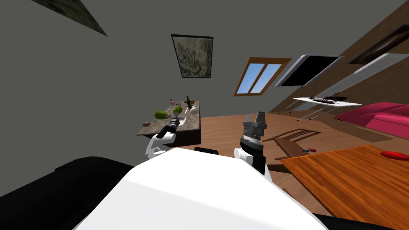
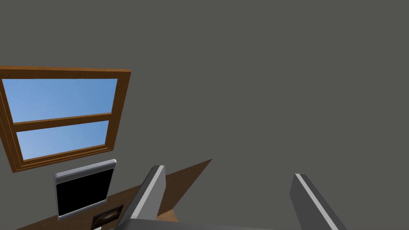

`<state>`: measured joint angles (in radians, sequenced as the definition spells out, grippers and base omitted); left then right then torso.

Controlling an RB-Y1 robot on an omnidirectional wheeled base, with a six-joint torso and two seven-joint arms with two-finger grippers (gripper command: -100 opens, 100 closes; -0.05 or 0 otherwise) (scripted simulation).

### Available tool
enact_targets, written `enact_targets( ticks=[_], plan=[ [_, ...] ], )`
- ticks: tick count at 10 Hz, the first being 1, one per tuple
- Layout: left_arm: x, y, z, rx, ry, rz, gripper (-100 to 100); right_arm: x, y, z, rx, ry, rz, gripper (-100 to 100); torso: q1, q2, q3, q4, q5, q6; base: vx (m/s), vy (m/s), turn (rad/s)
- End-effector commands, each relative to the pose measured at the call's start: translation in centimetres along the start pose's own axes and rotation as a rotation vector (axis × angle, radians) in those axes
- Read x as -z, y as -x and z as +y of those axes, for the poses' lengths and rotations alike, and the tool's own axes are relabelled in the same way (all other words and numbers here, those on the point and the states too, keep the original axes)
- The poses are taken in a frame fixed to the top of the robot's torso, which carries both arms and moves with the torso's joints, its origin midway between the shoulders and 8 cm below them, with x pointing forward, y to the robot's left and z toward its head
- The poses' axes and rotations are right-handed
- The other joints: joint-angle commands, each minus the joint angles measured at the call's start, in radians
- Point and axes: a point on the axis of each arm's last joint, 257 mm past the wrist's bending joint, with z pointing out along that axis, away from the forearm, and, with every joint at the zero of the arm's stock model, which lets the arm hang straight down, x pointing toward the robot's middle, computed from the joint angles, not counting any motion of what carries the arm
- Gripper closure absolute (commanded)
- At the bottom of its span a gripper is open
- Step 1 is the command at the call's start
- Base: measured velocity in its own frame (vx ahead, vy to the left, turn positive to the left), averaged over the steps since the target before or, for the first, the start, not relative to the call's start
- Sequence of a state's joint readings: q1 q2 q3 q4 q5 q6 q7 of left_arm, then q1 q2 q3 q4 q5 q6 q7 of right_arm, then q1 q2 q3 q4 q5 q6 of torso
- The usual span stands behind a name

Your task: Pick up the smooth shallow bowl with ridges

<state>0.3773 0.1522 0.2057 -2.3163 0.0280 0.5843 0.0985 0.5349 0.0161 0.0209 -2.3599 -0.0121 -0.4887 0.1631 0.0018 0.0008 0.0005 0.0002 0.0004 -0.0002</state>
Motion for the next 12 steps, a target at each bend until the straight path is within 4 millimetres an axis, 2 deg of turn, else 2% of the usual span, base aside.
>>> enact_targets(
  ticks=[1,4,7,8,9,11,12],
  plan=[
    [0.1,0.5,0.6,0.005,0.030,-0.009,-100,0.0,0.0,0.0,0.000,0.000,0.000,0,0.000,0.000,0.000,0.000,0.000,0.000,-0.010,0.020,-0.080],
    [0.0,2.0,2.7,0.023,0.112,-0.042,-100,0.0,0.0,0.0,0.000,0.000,0.000,0,0.000,0.000,0.000,0.000,0.000,0.000,-0.016,0.024,-0.102],
    [0.0,2.8,3.9,0.033,0.156,-0.059,-100,0.0,0.0,0.0,0.000,0.000,0.000,0,0.001,0.000,0.000,0.000,0.000,0.000,-0.017,0.029,-0.083],
    [0.1,3.5,4.9,0.043,0.195,-0.075,-100,0.0,0.0,0.0,0.000,0.000,0.000,0,0.001,0.000,0.000,0.000,0.000,0.000,-0.017,0.031,-0.122],
    [0.1,3.5,5.0,0.043,0.198,-0.076,-100,0.0,0.0,0.0,0.000,0.000,0.000,0,0.001,0.000,0.000,0.000,0.000,0.000,-0.017,0.025,-0.067],
    [0.4,4.9,6.9,0.064,0.268,-0.106,-100,0.0,0.0,0.0,0.000,0.000,0.000,0,0.001,0.000,0.000,0.000,0.000,0.000,-0.022,0.035,-0.137],
    [0.4,5.0,7.2,0.065,0.279,-0.108,-100,0.0,0.0,0.0,0.000,0.000,0.000,0,0.001,0.000,0.000,0.000,0.000,0.000,-0.023,0.038,-0.077]
  ],
)
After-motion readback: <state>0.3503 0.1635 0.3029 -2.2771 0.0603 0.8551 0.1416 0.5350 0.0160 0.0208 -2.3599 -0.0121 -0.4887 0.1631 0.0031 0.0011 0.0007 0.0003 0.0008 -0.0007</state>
